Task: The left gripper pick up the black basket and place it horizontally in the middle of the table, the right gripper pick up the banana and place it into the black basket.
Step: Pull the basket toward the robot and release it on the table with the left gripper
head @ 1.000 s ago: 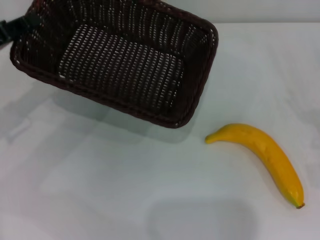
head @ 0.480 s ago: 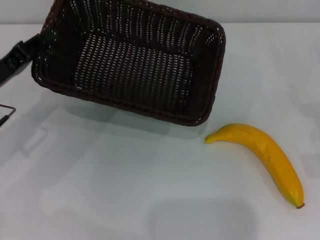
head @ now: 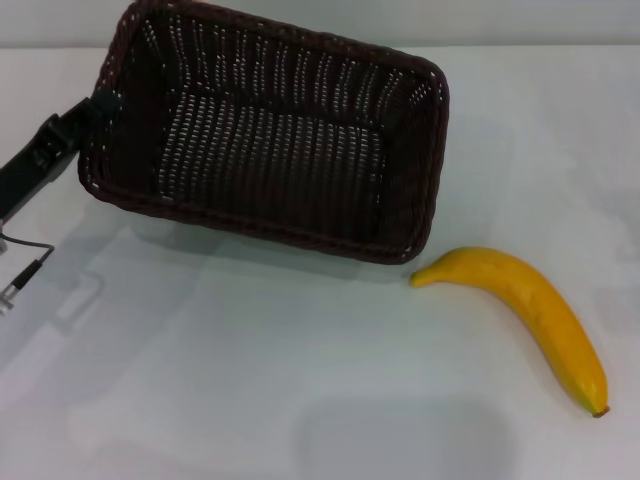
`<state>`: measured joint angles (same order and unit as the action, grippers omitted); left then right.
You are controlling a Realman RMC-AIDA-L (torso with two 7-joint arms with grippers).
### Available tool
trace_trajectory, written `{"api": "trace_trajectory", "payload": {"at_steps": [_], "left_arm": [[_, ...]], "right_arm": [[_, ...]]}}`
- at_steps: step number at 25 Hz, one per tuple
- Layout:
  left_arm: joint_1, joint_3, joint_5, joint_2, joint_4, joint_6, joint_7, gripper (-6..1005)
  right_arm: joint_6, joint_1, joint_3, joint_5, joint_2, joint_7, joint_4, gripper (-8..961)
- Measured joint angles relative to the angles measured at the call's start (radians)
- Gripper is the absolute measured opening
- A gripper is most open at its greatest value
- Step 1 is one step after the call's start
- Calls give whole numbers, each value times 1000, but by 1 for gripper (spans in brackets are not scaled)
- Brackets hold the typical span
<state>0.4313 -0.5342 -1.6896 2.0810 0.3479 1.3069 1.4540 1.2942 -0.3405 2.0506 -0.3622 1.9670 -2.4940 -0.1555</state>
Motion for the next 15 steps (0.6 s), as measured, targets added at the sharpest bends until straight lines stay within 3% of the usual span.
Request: {"api": "trace_trajectory", "payload": {"at_steps": [9,15], "left_arm": [[2,-4,-53,3,-97,25,54,190],[-8,0,-54,4,-151,72,66,284]], "right_arm": [[-32,-23,0,0,-5,-8,-14,856],[-39,-29,2,1,-3,-9,-24,856]]}}
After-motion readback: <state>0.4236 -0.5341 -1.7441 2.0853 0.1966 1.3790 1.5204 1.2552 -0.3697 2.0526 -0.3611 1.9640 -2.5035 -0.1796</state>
